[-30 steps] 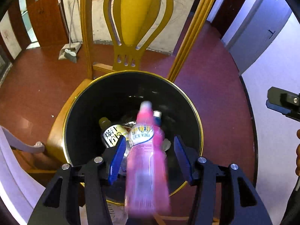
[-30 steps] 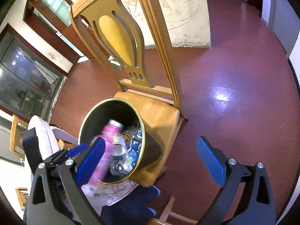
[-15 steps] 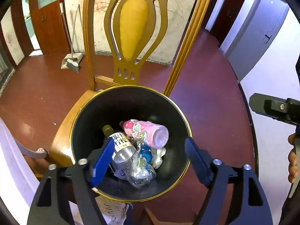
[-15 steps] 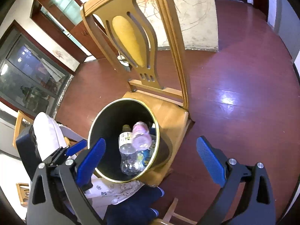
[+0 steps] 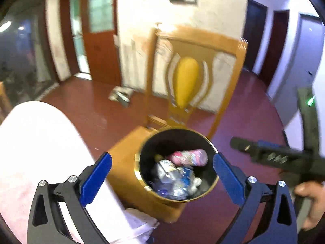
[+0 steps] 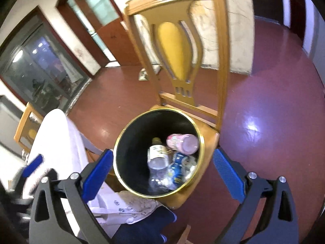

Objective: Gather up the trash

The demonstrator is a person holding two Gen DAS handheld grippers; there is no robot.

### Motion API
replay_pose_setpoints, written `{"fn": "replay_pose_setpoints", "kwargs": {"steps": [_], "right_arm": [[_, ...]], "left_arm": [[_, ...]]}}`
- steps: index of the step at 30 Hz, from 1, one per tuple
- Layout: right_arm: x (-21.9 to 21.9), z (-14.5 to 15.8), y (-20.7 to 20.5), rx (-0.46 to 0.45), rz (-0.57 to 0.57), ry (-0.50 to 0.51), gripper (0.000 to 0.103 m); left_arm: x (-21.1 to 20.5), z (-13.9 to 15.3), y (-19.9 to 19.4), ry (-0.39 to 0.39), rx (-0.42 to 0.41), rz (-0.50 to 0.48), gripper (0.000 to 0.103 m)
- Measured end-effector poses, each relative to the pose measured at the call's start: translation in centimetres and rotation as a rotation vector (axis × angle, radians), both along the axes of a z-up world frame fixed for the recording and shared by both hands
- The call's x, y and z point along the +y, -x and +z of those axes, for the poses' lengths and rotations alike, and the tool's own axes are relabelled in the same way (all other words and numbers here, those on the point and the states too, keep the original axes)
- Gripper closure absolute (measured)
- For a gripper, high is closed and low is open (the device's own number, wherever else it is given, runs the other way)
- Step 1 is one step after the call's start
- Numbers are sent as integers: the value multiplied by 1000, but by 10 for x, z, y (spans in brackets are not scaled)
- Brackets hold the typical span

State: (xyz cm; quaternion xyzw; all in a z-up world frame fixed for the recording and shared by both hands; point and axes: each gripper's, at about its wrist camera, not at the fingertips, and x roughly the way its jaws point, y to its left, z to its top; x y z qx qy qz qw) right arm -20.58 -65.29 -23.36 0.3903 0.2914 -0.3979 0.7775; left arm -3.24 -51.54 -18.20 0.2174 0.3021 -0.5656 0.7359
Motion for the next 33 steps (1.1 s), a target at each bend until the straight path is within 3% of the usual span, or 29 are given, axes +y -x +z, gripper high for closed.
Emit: {"fn": "replay_pose_setpoints", "kwargs": {"steps": [4,8,18,23,28,33], "right_arm": [[11,10,-16,-20,35,25,5],[19,19,-22,-25,49,43,5],[45,58,-40,-51,101,127,5],[72,90,-57,-64,142,233,5],[108,122,-82,-96,193,346,5],[153,148,-125,-168,325,402,5]], "left_arm": [[35,44,0,72,-86,77,6],[61,72,1,129,-107,100,6],[94,101,2,210,-111,112,6],[113,109,-8,223,-107,147,6],[144,122,-22,244,-124,243,6],[196,135,-45,240,-175,441,6]]}}
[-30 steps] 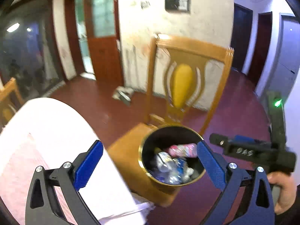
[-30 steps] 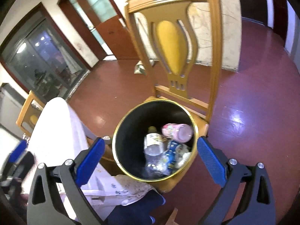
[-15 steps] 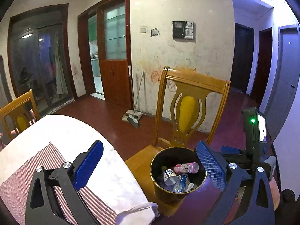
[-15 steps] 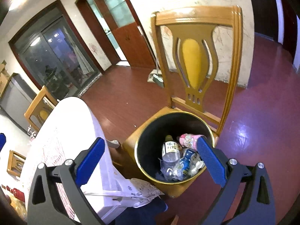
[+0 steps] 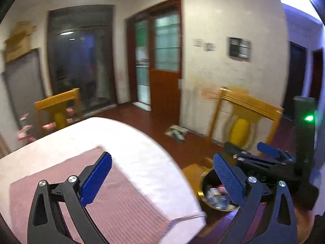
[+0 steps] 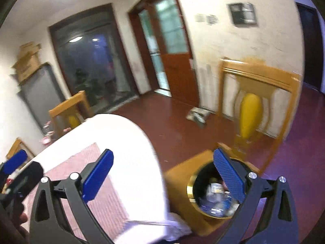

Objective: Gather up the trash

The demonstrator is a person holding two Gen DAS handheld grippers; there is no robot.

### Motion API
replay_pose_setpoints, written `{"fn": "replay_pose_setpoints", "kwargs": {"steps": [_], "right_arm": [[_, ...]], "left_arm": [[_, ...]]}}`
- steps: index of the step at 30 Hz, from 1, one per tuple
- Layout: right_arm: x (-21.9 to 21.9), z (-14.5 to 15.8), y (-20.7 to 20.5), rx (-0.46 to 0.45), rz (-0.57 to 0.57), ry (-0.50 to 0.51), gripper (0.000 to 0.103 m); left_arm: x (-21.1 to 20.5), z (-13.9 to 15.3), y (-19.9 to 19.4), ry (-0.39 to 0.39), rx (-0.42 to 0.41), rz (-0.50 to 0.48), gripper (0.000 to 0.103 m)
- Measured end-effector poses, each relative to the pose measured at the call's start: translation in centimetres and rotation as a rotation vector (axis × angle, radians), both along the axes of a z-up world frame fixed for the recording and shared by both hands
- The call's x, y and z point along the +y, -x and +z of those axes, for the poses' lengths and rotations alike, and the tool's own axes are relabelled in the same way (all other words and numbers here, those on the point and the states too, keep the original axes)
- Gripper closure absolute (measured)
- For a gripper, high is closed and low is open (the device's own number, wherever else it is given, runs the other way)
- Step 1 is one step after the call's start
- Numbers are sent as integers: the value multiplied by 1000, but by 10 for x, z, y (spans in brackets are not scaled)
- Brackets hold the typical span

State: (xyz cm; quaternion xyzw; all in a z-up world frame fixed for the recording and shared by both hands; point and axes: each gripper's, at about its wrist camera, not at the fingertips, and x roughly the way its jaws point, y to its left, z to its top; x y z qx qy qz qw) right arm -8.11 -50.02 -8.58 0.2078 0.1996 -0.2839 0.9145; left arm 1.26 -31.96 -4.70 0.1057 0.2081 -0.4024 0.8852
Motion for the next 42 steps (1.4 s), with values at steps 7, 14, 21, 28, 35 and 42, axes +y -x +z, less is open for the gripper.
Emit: {"fn": "replay_pose_setpoints", "kwargs": {"steps": [7,14,21,28,35,42], "right_arm": [[67,37,-55,-56,211,79,5],[144,69,-88,-128,382,138,5],[200,82,-104,-166,466,125,5],[241,80,-100,-170,562,140,5],[251,86,-87,-196,570,143,5],[252,89,-75,-216,569,154,5]], "left_arm": [[93,19,-31,22,-27,305,6],[184,35,-43,57,-58,531,6],[252,47,-43,81,-77,697,6],[303,54,-33,98,-112,862,6],[309,61,-16,92,-145,865,6],[300,61,-3,92,-156,834,6]]}}
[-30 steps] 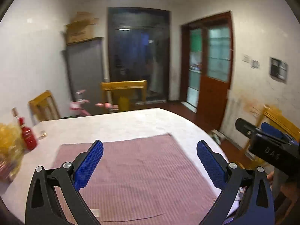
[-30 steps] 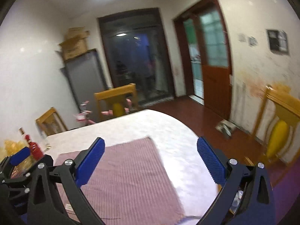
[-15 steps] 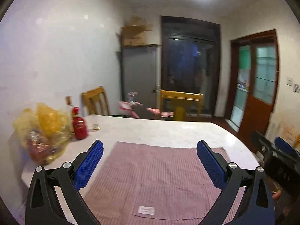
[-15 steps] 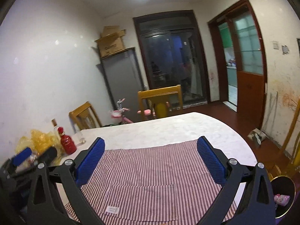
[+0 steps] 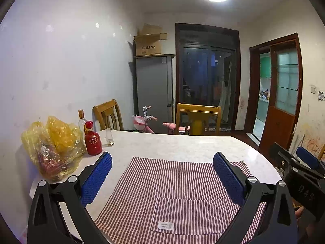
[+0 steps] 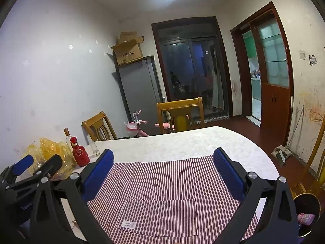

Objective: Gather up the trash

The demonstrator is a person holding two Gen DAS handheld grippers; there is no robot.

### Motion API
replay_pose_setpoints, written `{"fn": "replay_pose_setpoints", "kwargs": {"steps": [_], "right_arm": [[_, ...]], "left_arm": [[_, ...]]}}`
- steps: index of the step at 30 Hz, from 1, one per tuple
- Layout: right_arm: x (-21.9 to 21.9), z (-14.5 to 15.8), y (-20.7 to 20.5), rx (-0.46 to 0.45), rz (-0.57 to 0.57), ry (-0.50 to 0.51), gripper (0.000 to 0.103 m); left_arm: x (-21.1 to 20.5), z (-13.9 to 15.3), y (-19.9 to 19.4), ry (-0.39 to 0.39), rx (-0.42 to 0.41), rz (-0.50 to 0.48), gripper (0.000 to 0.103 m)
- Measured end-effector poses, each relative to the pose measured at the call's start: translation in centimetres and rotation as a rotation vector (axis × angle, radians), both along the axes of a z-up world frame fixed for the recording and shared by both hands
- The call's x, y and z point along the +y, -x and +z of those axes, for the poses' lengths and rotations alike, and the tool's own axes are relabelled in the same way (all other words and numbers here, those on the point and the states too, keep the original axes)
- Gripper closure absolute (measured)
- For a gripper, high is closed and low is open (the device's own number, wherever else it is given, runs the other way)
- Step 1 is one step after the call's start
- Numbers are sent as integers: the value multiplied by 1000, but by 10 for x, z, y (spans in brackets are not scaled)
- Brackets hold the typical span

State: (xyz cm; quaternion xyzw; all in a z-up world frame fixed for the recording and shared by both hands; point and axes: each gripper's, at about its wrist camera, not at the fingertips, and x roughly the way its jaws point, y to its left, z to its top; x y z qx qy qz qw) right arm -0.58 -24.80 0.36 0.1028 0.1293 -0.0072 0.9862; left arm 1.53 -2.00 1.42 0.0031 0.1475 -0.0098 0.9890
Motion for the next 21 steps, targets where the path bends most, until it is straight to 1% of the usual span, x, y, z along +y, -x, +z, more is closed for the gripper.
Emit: {"fn": "replay_pose_setpoints", "kwargs": {"steps": [7,21], "right_arm": [[4,0,3,-9,0,7,5],[2,1,2,-8,2,3,5]], "left_arm": [[4,0,5,-2,-7,3,6],[-4,3,7,-13,-2,-7,6]]}}
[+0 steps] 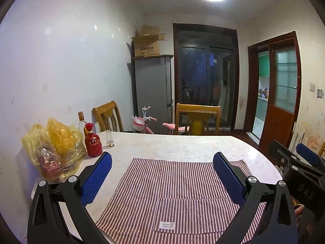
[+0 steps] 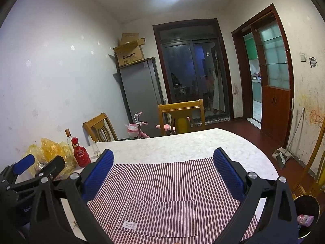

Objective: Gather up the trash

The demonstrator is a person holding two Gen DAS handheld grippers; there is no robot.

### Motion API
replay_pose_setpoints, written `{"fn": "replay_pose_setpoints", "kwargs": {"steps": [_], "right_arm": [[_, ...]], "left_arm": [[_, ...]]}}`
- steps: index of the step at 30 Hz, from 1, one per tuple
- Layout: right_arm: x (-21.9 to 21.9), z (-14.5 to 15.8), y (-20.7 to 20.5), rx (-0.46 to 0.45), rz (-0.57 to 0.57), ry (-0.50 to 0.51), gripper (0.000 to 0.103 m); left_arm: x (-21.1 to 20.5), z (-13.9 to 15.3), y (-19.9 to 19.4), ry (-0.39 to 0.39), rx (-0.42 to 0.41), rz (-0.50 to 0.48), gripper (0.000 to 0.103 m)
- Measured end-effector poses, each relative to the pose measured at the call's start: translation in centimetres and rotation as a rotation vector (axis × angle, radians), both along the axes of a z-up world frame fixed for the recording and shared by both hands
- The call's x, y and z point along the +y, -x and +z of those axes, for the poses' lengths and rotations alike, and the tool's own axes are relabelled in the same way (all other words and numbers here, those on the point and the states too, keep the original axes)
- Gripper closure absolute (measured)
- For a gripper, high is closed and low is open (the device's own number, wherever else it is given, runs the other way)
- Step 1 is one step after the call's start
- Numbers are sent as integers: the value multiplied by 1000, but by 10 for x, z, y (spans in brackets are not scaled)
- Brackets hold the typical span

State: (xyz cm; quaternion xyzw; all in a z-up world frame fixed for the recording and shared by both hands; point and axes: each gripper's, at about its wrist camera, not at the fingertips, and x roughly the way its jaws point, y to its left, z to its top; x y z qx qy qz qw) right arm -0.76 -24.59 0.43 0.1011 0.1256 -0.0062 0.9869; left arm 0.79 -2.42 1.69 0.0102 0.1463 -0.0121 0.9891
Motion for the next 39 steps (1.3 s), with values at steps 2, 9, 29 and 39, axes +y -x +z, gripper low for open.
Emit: {"fn": "replay_pose_setpoints", "kwargs": {"steps": [2,9,29,39], "right_arm": [[-1,0,0,0,0,-1,5],[-3,2,-1,3,0,-6,5],[-5,3,-2,3,0,-8,5],[-3,7,-4,-2,-6,-5,5]], "left_arm": [[-1,0,0,0,0,-1,6],[-2,0,-1,-1,1,-8,6],[-7,-1,0,-8,-15,-26,6],[-6,-2,3,-8,-21,-39,6]]}}
